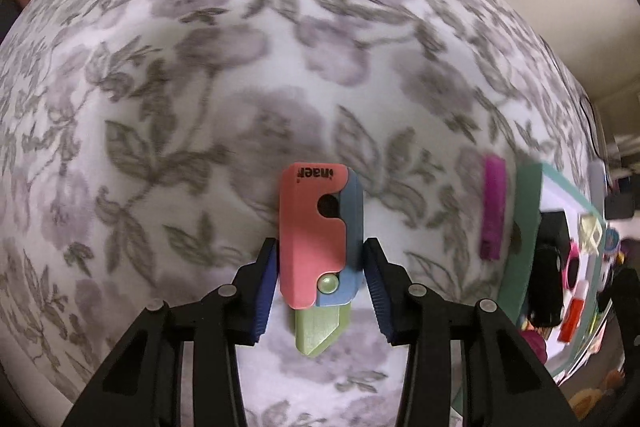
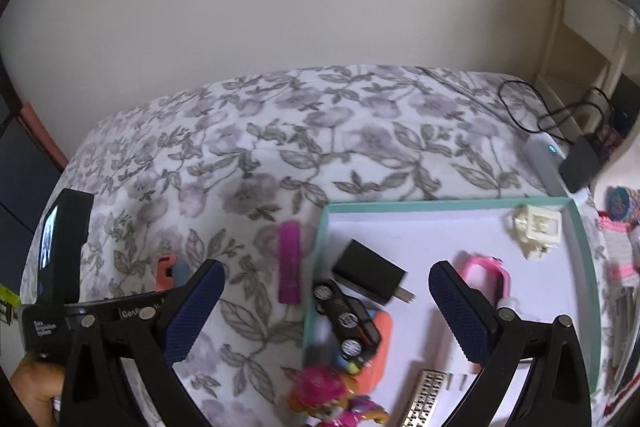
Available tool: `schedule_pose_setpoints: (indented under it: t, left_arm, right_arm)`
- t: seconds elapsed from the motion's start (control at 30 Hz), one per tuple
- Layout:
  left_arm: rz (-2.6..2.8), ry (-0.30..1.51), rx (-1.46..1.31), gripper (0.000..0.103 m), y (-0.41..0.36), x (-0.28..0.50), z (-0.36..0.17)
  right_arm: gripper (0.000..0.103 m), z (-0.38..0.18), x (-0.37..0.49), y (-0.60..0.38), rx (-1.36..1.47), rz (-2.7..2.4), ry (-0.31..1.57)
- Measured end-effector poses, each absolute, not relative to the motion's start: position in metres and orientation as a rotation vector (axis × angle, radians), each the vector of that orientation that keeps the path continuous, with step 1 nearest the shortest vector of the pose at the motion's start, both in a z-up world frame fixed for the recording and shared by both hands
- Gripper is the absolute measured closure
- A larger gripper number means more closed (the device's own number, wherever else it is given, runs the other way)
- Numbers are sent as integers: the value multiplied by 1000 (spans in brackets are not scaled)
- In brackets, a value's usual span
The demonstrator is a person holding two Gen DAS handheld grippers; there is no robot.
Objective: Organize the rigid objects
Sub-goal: 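Lift the toy knife with the left gripper while the right moves to the purple lighter, then grasp the purple lighter with the right gripper and lift it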
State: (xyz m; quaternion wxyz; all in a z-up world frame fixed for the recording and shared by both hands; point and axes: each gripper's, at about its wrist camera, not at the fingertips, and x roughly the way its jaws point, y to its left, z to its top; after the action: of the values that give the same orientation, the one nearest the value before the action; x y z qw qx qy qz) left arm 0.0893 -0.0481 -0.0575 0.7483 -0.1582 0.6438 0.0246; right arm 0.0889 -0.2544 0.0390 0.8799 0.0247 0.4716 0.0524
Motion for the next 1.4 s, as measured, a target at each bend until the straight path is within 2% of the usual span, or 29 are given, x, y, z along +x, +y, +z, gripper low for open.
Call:
schedule_pose_setpoints:
  t: [0.43, 0.57, 0.67, 0.73, 0.9, 1.07, 1.13, 1.37, 1.4]
  left_arm:
    - [87, 1399, -427, 59, 21, 119, -61]
    - [75, 1395, -457, 59, 34, 126, -62]
    - [78, 1391, -471, 59, 29, 124, -63]
    - [80, 1389, -473, 59, 33, 123, -61]
    - [82, 1386, -492, 59, 46, 129, -66]
    - [81, 1382, -502, 59, 42, 125, -67]
    - [78, 1382, -504, 59, 44, 128, -71]
    - [81, 1380, -508, 59, 42, 128, -70]
    - [81, 1380, -507, 59, 42, 128, -70]
  right_arm:
    - [1, 12, 132, -207, -34, 162, 1116]
    - [15, 7, 142, -195, -92, 171, 1150]
    - [18, 3, 149, -190, -114, 169, 1173]
    - [24, -2, 154, -187, -125, 170, 1193]
    - [47, -18, 164, -182, -144, 176, 1252]
    - [57, -35, 168, -176, -193, 157, 1295]
    - [58, -42, 169, -174, -220, 136, 1313]
    - [81, -57, 167, -176, -232, 116, 1354]
    - [82, -57, 165, -175, -230, 120, 1353]
